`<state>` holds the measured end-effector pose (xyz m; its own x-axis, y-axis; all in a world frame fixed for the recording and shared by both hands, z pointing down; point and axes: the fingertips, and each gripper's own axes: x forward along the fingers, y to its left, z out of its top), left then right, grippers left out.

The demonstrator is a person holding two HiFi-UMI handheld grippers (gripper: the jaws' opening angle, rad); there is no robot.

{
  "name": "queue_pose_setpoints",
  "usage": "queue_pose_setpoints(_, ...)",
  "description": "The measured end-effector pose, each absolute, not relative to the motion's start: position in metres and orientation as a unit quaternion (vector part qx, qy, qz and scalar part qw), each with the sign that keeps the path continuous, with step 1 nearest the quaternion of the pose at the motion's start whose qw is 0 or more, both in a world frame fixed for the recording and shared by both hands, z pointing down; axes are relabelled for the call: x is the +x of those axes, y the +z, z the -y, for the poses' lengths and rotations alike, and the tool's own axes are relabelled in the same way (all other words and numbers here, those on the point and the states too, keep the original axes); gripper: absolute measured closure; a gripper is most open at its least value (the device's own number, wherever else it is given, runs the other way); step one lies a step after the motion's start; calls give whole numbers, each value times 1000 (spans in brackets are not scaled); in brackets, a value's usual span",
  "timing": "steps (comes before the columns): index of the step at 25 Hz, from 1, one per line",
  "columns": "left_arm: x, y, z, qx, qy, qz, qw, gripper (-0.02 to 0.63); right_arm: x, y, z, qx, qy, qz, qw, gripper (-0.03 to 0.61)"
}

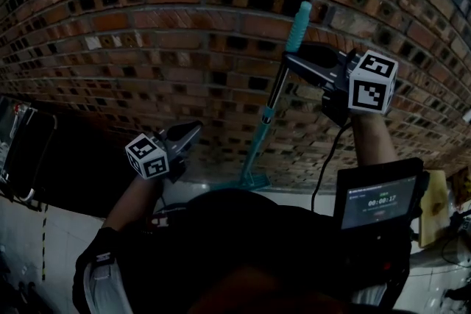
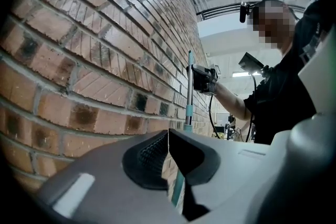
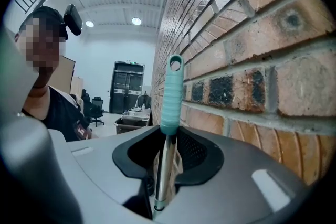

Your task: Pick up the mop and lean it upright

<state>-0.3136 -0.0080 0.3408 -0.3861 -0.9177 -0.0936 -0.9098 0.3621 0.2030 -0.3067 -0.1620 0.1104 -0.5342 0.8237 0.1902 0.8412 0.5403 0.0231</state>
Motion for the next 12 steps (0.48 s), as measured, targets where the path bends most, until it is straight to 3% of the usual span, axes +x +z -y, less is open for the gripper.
queue_pose_setpoints(12,-305,352,14,556,-109,823,39,612,-304,175,160,-490,-63,865,88,464)
